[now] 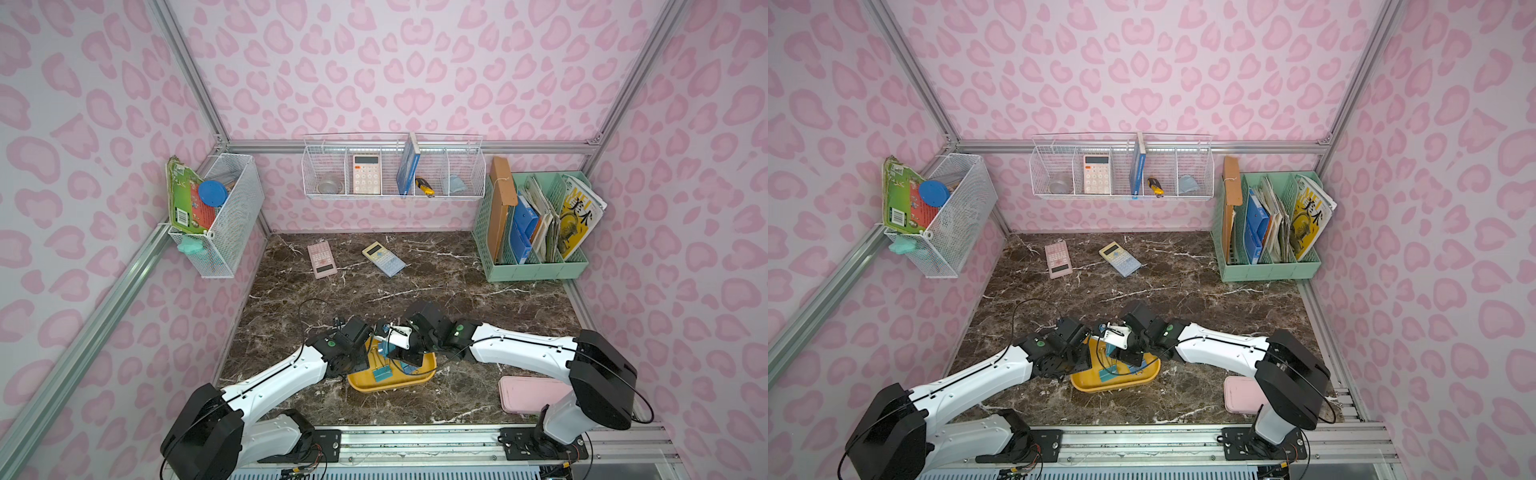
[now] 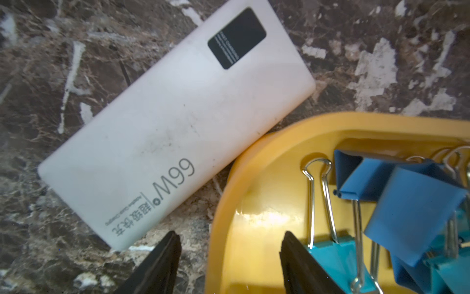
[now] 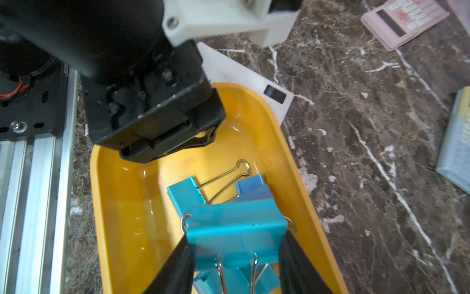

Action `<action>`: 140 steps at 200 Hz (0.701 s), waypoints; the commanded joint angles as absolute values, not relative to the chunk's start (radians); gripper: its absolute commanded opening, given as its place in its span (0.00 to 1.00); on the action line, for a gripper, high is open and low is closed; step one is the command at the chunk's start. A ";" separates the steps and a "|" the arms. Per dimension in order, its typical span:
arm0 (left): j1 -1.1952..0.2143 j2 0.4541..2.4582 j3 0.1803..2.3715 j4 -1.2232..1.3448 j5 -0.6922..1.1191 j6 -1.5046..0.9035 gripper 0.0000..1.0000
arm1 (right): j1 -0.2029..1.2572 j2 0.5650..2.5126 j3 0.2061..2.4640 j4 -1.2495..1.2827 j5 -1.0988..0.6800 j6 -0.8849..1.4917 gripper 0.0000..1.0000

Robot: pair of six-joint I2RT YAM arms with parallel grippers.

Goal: Put the binder clips in the storage box
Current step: Place the binder clip in the storage box.

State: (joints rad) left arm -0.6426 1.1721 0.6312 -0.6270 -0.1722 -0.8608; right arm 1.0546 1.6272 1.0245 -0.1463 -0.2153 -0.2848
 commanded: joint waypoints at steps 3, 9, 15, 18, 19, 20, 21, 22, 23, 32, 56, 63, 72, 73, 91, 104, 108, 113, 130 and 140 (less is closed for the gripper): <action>-0.643 1.138 0.625 -0.667 -0.193 -0.877 0.67 | 1.069 1.652 1.032 -0.128 -0.247 -0.278 0.40; -0.642 1.127 0.626 -0.672 -0.198 -0.880 0.67 | 1.075 1.659 1.032 -0.127 -0.256 -0.276 0.40; -0.643 1.118 0.624 -0.677 -0.201 -0.882 0.67 | 1.083 1.666 1.030 -0.119 -0.264 -0.276 0.40; -0.643 1.114 0.624 -0.680 -0.202 -0.884 0.67 | 1.088 1.668 1.028 -0.117 -0.266 -0.278 0.40; -0.643 1.112 0.624 -0.681 -0.204 -0.884 0.67 | 1.089 1.669 1.027 -0.116 -0.267 -0.278 0.40; -0.643 1.111 0.624 -0.682 -0.204 -0.885 0.67 | 1.091 1.671 1.027 -0.116 -0.268 -0.279 0.40; -0.643 1.109 0.624 -0.682 -0.205 -0.884 0.67 | 1.092 1.672 1.026 -0.114 -0.268 -0.278 0.40; -0.643 1.108 0.624 -0.683 -0.206 -0.884 0.67 | 1.094 1.674 1.026 -0.113 -0.268 -0.278 0.40; -0.643 1.107 0.624 -0.684 -0.207 -0.884 0.67 | 1.095 1.675 1.026 -0.112 -0.268 -0.279 0.40; -0.643 1.095 0.625 -0.693 -0.210 -0.885 0.67 | 1.105 1.690 1.023 -0.105 -0.270 -0.282 0.40; -0.643 1.068 0.621 -0.707 -0.217 -0.890 0.67 | 1.107 1.728 1.032 -0.092 -0.294 -0.293 0.41; -0.643 1.062 0.620 -0.710 -0.218 -0.890 0.67 | 1.108 1.737 1.036 -0.085 -0.312 -0.297 0.42; -0.643 1.054 0.618 -0.717 -0.222 -0.892 0.67 | 1.108 1.757 1.046 -0.084 -0.330 -0.302 0.42; -0.643 1.054 0.618 -0.718 -0.221 -0.893 0.67 | 1.108 1.759 1.047 -0.085 -0.331 -0.302 0.42; -0.642 1.039 0.615 -0.730 -0.225 -0.897 0.67 | 1.108 1.798 1.071 -0.100 -0.326 -0.309 0.48; -0.642 1.028 0.612 -0.734 -0.224 -0.898 0.67 | 1.106 1.798 1.069 -0.085 -0.315 -0.307 0.58; -0.643 1.026 0.609 -0.734 -0.224 -0.898 0.67 | 1.105 1.793 1.066 -0.076 -0.316 -0.304 0.61; -0.643 1.024 0.608 -0.735 -0.226 -0.900 0.67 | 1.104 1.784 1.062 -0.065 -0.319 -0.302 0.65; -0.642 1.023 0.606 -0.735 -0.224 -0.898 0.67 | 1.099 1.750 1.045 -0.034 -0.319 -0.295 0.75; -0.642 1.025 0.606 -0.734 -0.223 -0.897 0.67 | 1.090 1.731 1.037 -0.024 -0.318 -0.289 0.77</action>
State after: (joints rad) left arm -0.6426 1.0256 0.6079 -0.7078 -0.2119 -0.8913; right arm 1.1015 1.7679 1.0504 -0.0921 -0.3099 -0.2962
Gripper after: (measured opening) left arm 0.670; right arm 0.748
